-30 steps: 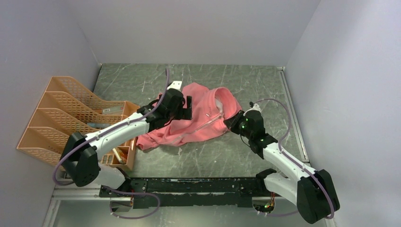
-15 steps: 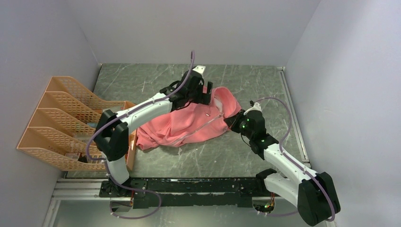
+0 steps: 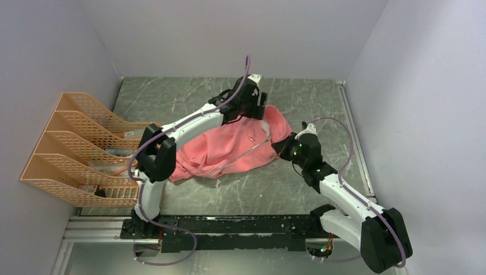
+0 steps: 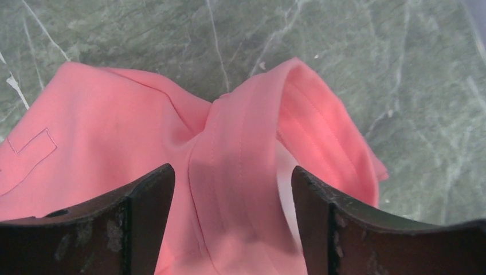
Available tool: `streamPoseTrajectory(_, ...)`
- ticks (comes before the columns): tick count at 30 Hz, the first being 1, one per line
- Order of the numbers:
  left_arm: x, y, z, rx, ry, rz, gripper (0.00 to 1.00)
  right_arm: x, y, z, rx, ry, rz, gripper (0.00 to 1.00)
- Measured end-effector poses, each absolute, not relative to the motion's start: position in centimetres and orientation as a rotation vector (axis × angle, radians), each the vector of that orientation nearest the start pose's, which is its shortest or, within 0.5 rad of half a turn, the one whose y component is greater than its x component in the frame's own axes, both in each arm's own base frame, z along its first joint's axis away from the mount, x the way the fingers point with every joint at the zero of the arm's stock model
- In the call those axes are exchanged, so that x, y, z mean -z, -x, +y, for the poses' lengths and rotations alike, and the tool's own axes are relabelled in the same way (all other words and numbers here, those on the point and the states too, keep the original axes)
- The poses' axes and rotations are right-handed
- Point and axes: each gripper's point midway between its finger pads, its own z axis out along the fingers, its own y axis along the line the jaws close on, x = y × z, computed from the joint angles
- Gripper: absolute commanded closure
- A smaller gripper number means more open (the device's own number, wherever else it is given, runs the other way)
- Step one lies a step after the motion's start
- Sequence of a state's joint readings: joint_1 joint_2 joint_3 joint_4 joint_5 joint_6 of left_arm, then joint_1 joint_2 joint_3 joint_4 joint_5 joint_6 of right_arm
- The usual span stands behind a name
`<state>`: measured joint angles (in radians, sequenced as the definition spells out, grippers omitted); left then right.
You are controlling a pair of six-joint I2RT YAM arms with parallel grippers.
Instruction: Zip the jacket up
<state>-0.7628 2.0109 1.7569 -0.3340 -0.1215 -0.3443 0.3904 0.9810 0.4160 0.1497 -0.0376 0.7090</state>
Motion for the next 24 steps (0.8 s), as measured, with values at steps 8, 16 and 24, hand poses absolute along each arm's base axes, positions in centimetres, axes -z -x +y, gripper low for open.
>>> streamPoseTrajectory(8,-13.4,-42.3,-39.0,0.419,-0.438,2.263,0.91,-13.1,-29.6,15.7,-0.714,-0.269,2.041,1.0)
streamPoseTrajectory(16,-20.0,-41.3,-36.1,0.384,-0.378,2.172,0.92,-24.3,-32.7,16.2,-0.705,-0.196,1.848,1.0)
streamPoseTrajectory(24,-42.7,-35.3,-28.5,0.546,-0.199,1.738,0.92,-42.6,-31.6,16.5,-0.749,-0.034,1.532,1.0)
